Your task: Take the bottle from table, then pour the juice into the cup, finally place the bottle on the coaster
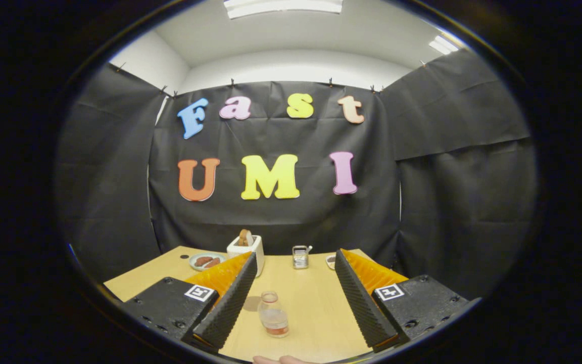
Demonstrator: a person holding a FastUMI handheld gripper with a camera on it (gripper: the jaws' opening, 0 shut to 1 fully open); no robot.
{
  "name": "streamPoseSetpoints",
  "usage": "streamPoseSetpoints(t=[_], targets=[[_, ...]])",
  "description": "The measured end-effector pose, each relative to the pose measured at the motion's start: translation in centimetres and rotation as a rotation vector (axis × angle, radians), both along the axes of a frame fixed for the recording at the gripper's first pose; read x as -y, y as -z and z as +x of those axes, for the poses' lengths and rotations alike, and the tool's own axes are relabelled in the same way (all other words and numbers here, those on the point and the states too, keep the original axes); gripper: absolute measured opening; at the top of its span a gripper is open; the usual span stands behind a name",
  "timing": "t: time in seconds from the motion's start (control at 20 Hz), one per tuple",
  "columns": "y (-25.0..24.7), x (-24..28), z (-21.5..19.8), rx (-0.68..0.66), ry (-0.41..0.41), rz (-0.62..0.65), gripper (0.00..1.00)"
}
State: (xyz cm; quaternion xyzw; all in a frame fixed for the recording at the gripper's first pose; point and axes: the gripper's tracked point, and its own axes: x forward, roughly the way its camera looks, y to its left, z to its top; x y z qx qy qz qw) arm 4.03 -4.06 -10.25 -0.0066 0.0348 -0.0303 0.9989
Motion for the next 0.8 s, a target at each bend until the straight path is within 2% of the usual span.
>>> streamPoseSetpoints(t=[0.3, 0.8], targets=[[5.8, -0.1, 1.4, -0.053, 0.013, -0.051, 1.00], [13.1, -1.2, 3.3, -0.122, -0.014, -0.015, 1.00]])
